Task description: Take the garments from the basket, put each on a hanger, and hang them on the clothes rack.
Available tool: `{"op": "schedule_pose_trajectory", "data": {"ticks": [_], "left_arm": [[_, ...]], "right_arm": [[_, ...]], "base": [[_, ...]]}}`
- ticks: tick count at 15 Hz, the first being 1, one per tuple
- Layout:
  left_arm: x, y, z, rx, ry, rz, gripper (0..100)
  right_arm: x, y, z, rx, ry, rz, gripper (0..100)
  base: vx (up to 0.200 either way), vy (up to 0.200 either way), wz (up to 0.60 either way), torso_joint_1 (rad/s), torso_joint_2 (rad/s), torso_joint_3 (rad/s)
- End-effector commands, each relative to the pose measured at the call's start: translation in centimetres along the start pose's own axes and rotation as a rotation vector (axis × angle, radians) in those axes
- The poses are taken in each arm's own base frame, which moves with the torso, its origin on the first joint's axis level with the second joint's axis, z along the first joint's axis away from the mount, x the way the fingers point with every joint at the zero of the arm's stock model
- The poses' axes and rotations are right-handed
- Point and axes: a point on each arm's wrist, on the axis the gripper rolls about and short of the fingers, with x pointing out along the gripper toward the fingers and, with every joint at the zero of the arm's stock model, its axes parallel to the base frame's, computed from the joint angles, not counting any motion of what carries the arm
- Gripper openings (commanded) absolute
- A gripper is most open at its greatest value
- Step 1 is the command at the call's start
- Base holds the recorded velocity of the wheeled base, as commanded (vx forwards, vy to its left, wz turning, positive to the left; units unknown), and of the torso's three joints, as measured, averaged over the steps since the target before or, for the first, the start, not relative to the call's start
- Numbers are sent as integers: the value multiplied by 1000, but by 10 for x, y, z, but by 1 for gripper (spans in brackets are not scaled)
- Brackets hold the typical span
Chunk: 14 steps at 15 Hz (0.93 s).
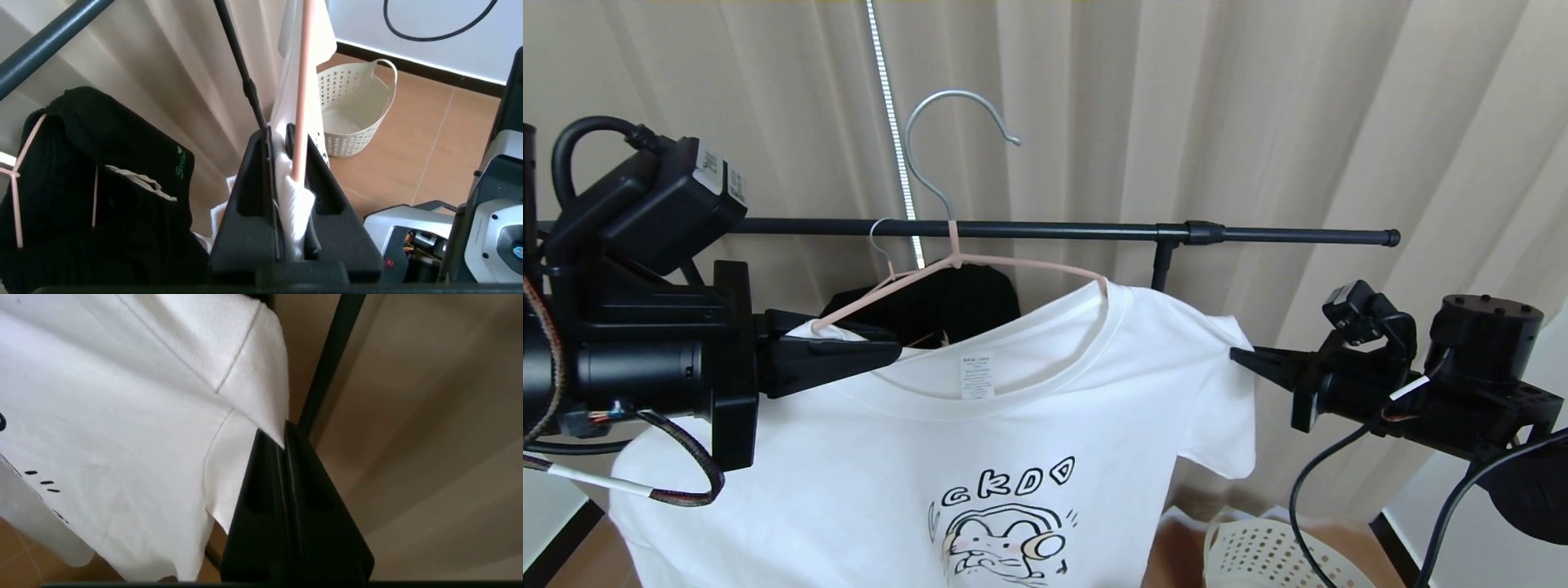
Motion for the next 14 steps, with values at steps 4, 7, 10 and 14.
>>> {"op": "schedule_pose_trajectory", "data": {"ticks": [4, 7, 10, 14], "left_arm": [[2, 0, -1, -17, 5, -2, 0], [-1, 4, -3, -47, 10, 20, 0], [-3, 11, -12, -79, 40, 59, 0], [5, 18, -18, -186, 107, 157, 0]], "right_arm": [[-5, 10, -3, -2, 10, 23, 100], [-10, 21, 6, -25, -14, 47, 100], [-15, 36, 20, -57, -58, 78, 100], [-31, 65, 39, -104, -127, 127, 100]], "base": [[0, 0, 0, 0, 0, 0], [0, 0, 0, 0, 0, 0], [0, 0, 0, 0, 0, 0], [0, 0, 0, 0, 0, 0]]}}
